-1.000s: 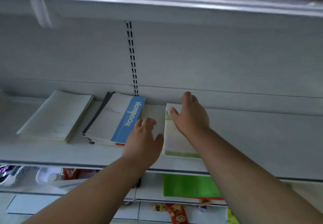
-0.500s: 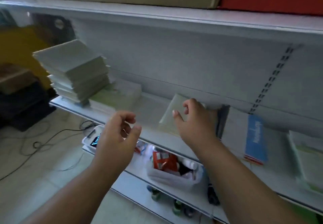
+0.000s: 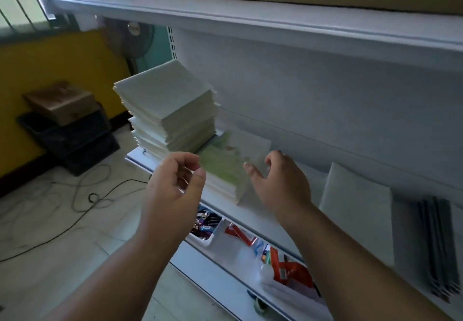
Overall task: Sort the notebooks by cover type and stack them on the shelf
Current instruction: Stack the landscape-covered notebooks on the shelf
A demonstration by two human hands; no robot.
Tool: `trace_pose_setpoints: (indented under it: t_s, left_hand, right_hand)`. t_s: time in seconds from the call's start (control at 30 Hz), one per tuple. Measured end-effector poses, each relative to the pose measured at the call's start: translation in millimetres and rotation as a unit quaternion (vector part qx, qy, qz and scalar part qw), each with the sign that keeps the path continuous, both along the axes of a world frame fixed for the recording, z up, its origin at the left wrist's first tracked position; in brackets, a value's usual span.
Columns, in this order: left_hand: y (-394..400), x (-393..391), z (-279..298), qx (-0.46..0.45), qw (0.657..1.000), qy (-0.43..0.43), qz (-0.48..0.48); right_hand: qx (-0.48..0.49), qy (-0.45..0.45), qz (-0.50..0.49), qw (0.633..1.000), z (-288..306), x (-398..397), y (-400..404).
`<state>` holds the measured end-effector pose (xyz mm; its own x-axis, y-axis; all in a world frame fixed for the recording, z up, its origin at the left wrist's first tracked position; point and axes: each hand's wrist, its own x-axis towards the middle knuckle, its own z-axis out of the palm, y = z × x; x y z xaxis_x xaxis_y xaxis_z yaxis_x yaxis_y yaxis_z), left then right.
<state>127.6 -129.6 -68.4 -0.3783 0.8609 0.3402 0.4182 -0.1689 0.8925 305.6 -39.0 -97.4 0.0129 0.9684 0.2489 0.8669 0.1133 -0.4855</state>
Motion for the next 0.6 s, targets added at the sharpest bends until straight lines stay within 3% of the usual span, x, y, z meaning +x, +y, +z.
trace_pose_setpoints:
  t_s: [0.17, 0.27, 0.43, 0.5, 0.6]
  left_hand:
    - [38.5, -31.0, 3.1, -0.003, 1.0, 0.019, 0.009]
    - [54.6, -49.7, -7.7, -0.025, 1.0, 0.013, -0.008]
    - [90.9, -74.7, -16.6, -0.082, 0.99, 0.082, -0.086]
    - [102.6, -80.3, -14.8, -0.114, 0.979, 0.117, -0.124]
    - [116.0, -86.7, -11.4, -0.171, 0.956, 0.153, -0.182]
  right_hand:
    - [-0.156, -0.062, -0.045, 0.985, -9.6, -42.3, 49.8]
    - [-0.224, -0.05, -0.068, 0.971, -23.0, -49.7, 58.8]
    - [-0.211, -0.034, -0.139, 0.967, -25.0, -48.8, 52.9]
    - [-0.164, 0.036, -0.181, 0.969, -24.0, -47.1, 45.5]
    - [-0.062, 0.307, -0.184, 0.932, -10.5, -54.5, 22.5]
